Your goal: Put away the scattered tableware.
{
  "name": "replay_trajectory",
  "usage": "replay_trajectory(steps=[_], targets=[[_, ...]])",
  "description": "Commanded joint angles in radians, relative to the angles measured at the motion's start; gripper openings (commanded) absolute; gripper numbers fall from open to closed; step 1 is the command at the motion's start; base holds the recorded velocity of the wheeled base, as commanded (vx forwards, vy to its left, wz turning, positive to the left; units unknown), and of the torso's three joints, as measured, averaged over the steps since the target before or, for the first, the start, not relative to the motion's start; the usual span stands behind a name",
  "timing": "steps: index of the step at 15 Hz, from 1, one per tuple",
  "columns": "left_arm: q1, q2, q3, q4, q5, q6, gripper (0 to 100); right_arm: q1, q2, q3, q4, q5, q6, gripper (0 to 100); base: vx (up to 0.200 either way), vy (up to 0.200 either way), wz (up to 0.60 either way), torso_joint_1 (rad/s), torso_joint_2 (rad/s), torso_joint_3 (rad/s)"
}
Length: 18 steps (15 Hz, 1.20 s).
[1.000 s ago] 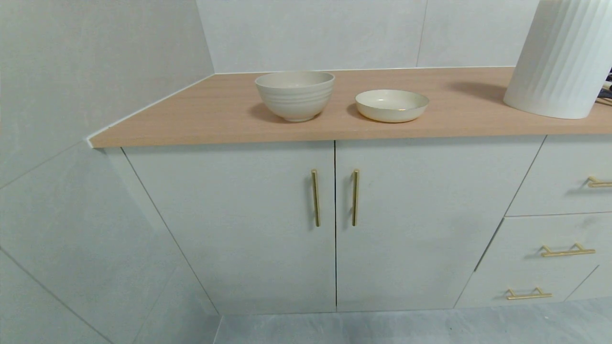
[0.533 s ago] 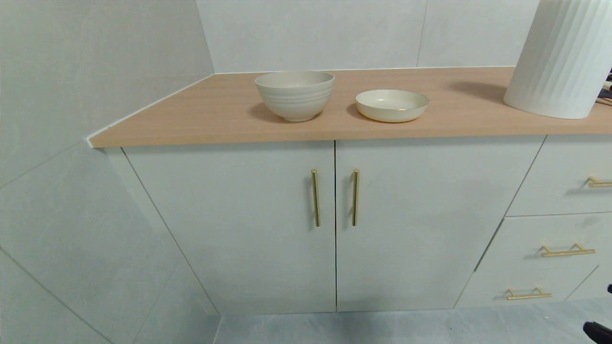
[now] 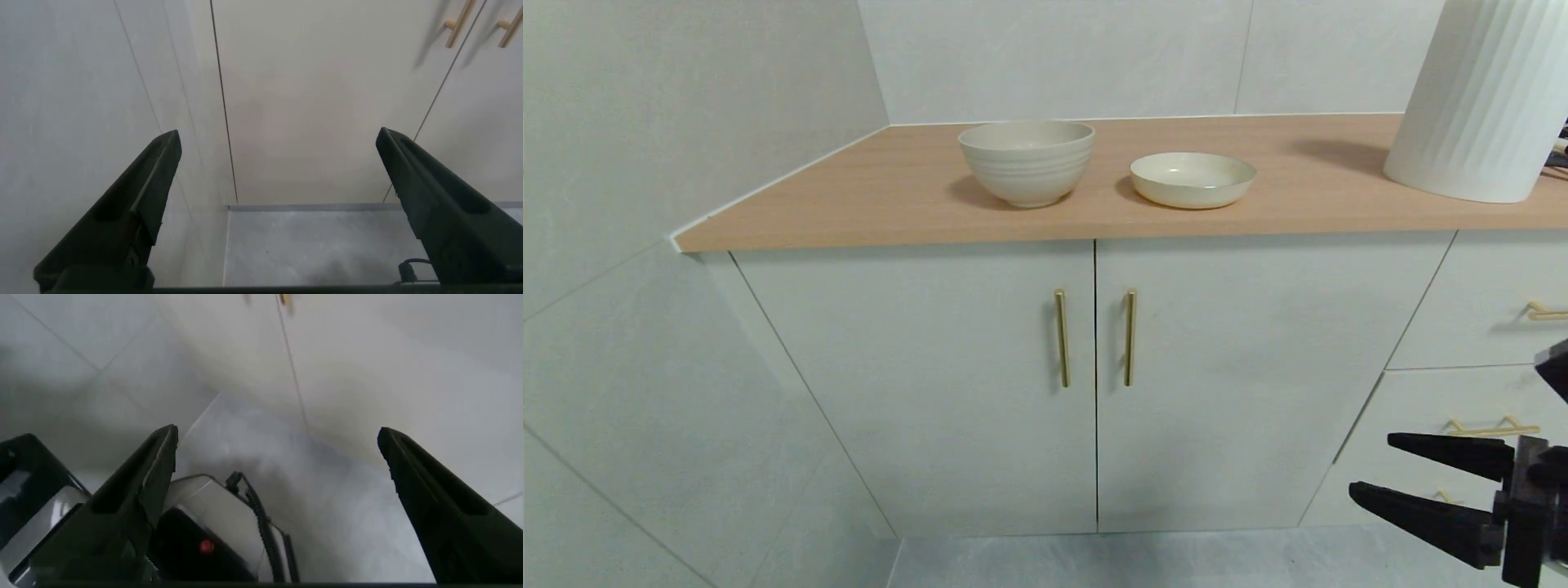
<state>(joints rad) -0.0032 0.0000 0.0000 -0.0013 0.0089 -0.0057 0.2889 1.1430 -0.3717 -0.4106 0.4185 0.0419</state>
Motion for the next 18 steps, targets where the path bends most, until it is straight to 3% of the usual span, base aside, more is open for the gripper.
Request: replay_trajectory(steps=[1,6,11,16,18], targets=[[0.0,0.0,0.0,0.0,0.0,0.001,100,0.022,0.13,-0.082,0.001,0.006,0.001,100,0.0,0.0,0.0,0.0,0.0,0.0],[0.002,0.0,0.0,0.0,0.0,-0.002,100,0.085,0.316,-0.316,-0.002,0.002,0.001,100,0.0,0.0,0.0,0.0,0.0,0.0],[0.0,0.002,0.0,0.0,0.0,0.0,100,0.168,0.386,-0.342,-0.02,0.002,0.026,100,0.0,0.0,0.0,0.0,0.0,0.0],[0.0,0.0,0.0,0.0,-0.001,0.001,100,0.208,0.547,-0.372,-0.206,-0.006,0.042,100,0.0,0.0,0.0,0.0,0.0,0.0],[0.0,0.002,0.0,0.0,-0.001,0.001,100,0.228,0.577,-0.426,-0.209,-0.015,0.067,100,0.0,0.0,0.0,0.0,0.0,0.0]])
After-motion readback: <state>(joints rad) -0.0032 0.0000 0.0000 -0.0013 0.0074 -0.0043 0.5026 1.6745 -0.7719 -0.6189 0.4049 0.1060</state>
